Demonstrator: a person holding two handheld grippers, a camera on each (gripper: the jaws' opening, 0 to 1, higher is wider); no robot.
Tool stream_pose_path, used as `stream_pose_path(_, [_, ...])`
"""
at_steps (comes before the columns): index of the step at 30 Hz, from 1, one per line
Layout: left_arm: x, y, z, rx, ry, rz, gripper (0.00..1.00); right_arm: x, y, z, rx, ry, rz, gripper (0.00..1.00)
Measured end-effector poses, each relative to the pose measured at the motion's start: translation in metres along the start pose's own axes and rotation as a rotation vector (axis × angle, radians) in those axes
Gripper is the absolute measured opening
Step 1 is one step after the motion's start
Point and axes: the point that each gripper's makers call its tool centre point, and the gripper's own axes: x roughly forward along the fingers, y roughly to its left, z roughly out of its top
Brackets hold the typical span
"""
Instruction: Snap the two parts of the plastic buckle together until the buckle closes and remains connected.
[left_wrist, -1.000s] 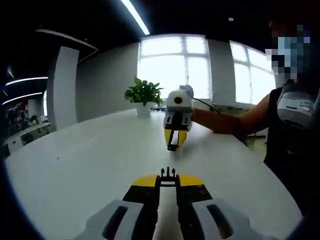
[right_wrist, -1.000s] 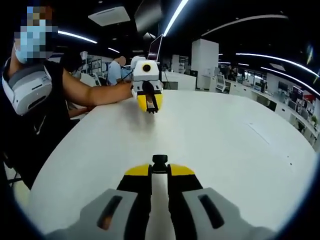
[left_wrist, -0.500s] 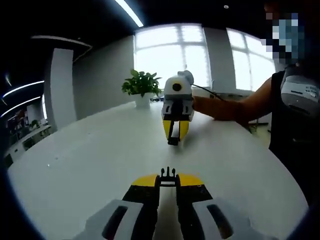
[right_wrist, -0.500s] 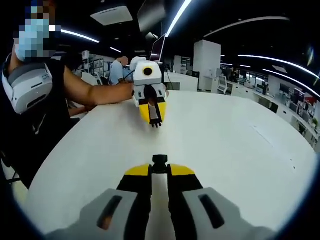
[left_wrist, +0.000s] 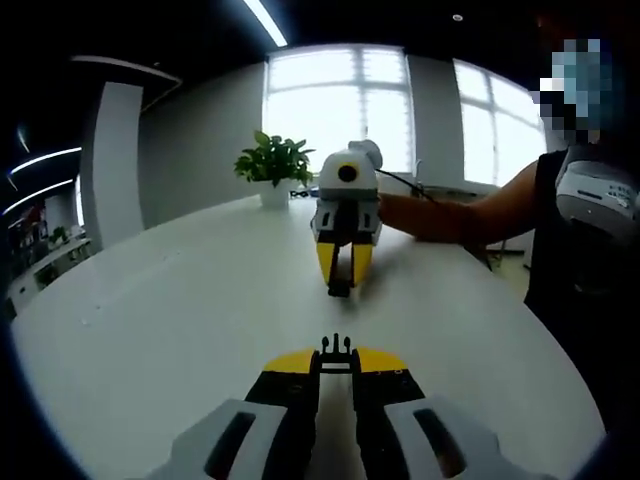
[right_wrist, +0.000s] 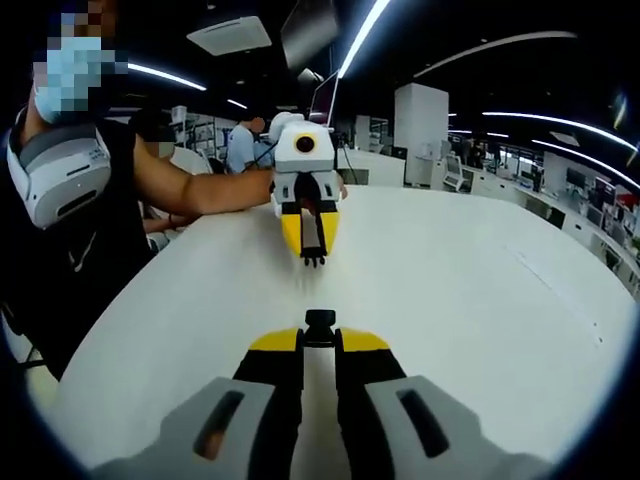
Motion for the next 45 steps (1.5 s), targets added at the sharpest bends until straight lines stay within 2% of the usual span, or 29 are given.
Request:
stream_pose_path(4, [0.004,0.001,-0.004,0.014,0.008,0.007,0.11,0.001,0.000,0.003,-0.002,-0.010,-0.008,0.10])
stream_pose_path(6, [0.007,0.003,-0.002,0.034,-0.008,0.026,0.11,0.002,-0.001,0.003,-0.001,-0.012,-0.006,0.10])
stream_pose_path(14, [0.013,0.003,-0.011,0.061,0.011,0.008,0.11,0.004,-0.006,0.002,-0.024,-0.028,-0.006,0.10])
stream_pose_path(17, [0.014,0.015,-0.015,0.111,0.036,0.064,0.11,0.007,-0.007,-0.001,-0.045,-0.025,-0.013,0.10])
stream_pose_path(24, [0.012,0.012,-0.010,0.082,0.016,0.044,0.11,0.010,-0.002,-0.006,-0.037,-0.013,0.014,0.10])
stream_pose_path(30, [0.013,0.009,-0.010,0.068,0.019,0.035,0.11,0.013,0.000,0.000,-0.032,-0.025,0.022,0.10])
stream_pose_path(34, [0.014,0.008,-0.011,0.062,0.021,0.030,0.11,0.018,-0.001,0.001,0.010,-0.034,0.021,0.10])
stream_pose_path(36, [0.014,0.008,-0.012,0.062,0.023,0.029,0.11,0.021,0.000,0.001,0.068,-0.038,0.032,0.10])
stream_pose_path(45, [0.014,0.006,-0.013,0.054,0.025,0.016,0.11,0.032,0.004,0.000,0.095,-0.032,0.050,0.09])
